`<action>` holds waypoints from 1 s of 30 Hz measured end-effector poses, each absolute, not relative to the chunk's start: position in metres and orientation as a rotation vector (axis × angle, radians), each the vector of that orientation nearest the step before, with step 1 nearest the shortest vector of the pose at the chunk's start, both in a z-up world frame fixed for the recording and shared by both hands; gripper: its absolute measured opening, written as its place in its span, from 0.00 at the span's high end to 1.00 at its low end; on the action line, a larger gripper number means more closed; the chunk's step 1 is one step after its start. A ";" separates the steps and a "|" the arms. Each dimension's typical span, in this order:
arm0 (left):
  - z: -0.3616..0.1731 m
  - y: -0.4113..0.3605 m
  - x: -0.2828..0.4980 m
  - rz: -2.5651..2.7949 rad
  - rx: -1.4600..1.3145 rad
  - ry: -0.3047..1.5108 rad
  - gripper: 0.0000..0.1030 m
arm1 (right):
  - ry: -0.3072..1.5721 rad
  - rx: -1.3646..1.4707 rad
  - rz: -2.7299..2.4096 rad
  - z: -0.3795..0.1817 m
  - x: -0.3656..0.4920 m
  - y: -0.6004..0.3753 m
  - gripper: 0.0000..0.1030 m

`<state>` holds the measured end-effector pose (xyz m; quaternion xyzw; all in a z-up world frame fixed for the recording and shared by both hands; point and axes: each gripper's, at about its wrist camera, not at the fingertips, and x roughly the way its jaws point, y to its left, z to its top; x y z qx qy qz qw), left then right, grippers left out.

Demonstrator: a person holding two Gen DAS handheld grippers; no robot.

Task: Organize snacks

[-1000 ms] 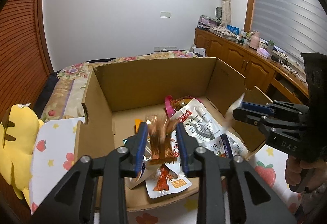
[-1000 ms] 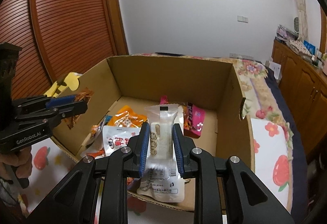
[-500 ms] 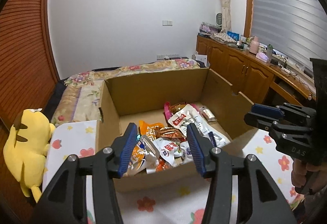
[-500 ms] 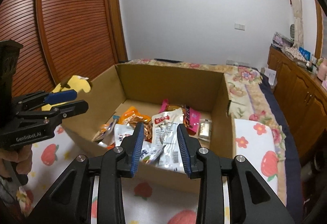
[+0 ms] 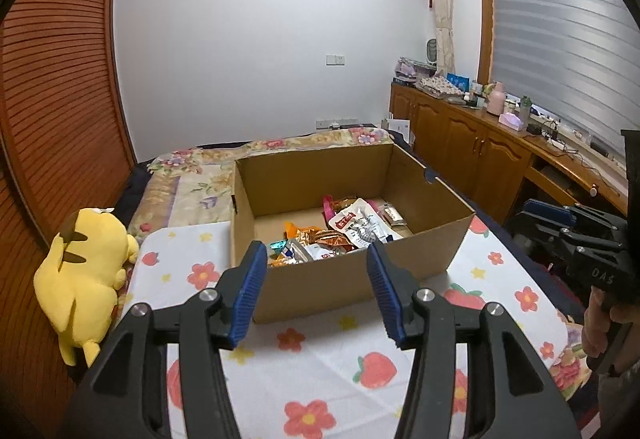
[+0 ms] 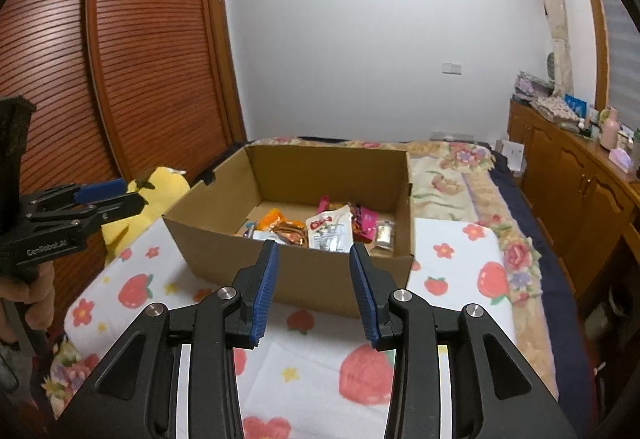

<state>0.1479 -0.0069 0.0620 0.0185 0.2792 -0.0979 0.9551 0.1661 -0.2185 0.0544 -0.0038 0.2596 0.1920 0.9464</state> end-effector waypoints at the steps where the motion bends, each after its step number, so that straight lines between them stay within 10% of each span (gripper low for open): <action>1: 0.064 -0.006 0.144 -0.196 0.041 0.563 0.48 | 0.524 -0.009 0.389 0.057 0.162 -0.220 0.60; 6: 0.070 -0.006 0.118 -0.169 0.066 0.503 0.23 | 0.480 -0.032 0.358 0.069 0.138 -0.219 0.45; 18: 0.069 -0.015 0.078 -0.136 0.090 0.409 0.01 | 0.408 -0.051 0.298 0.073 0.100 -0.211 0.00; 30: 0.046 -0.012 0.066 -0.066 0.060 0.444 0.00 | 0.404 -0.008 0.227 0.056 0.084 -0.218 0.00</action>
